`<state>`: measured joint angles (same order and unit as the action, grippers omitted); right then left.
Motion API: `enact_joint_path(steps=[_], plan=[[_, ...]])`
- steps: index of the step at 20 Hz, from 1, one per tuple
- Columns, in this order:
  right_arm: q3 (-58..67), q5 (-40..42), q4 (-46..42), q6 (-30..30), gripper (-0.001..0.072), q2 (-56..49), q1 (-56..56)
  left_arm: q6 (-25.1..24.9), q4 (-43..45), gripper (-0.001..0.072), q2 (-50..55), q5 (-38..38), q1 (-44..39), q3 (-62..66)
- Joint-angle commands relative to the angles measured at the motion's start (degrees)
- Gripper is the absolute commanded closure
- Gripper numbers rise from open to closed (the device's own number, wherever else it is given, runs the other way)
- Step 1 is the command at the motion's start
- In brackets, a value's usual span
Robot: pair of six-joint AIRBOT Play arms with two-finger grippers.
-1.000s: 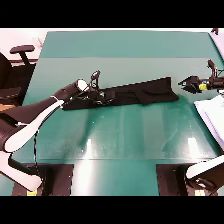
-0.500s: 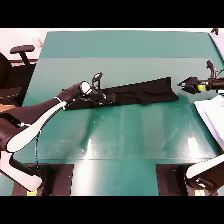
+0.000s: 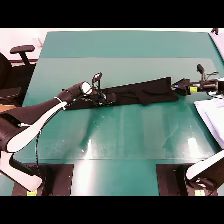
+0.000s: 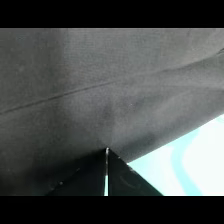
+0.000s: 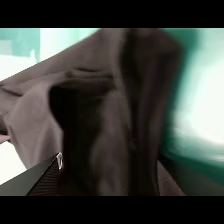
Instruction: Fold the shirts.
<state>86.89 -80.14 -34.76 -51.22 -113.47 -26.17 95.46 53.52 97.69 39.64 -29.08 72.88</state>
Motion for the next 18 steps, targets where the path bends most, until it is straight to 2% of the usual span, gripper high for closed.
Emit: enact_joint_path(steps=[1, 2, 3, 6, 10, 13, 18], plan=[[-0.07, 0.7, 1.11, 0.74, 0.0054, -1.66, 4.37, 0.11, 0.31, 0.0688, 0.04, 0.37, 0.02, -0.02], [0.33, 0.94, 1.25, 0.76, 0.0078, -1.6, 5.14, 0.11, 0.31, 0.0688, 0.04, 0.46, 0.02, -0.02], [1.31, 0.63, 1.29, 0.76, 0.0183, -1.6, 5.73, 0.11, 0.31, 0.0688, 0.04, 0.46, 0.02, -0.04], [5.33, -1.7, 5.95, 0.81, 0.0685, -1.6, 5.86, 0.09, 0.31, 0.0688, 0.04, 0.33, 0.02, -0.02], [11.13, -6.6, 13.27, -0.92, 0.0689, -1.46, 7.26, 0.11, 0.31, 0.0688, 0.04, 0.33, 0.02, -0.02], [12.13, -6.84, 19.32, -1.01, 0.0689, 1.36, 11.65, 0.11, 0.31, 0.0688, 0.04, 0.31, 0.02, -0.02], [12.11, -5.51, 20.06, -1.9, 0.0688, 7.17, 22.99, 0.11, 0.31, 0.0688, 0.04, 0.39, 0.02, -0.02]])
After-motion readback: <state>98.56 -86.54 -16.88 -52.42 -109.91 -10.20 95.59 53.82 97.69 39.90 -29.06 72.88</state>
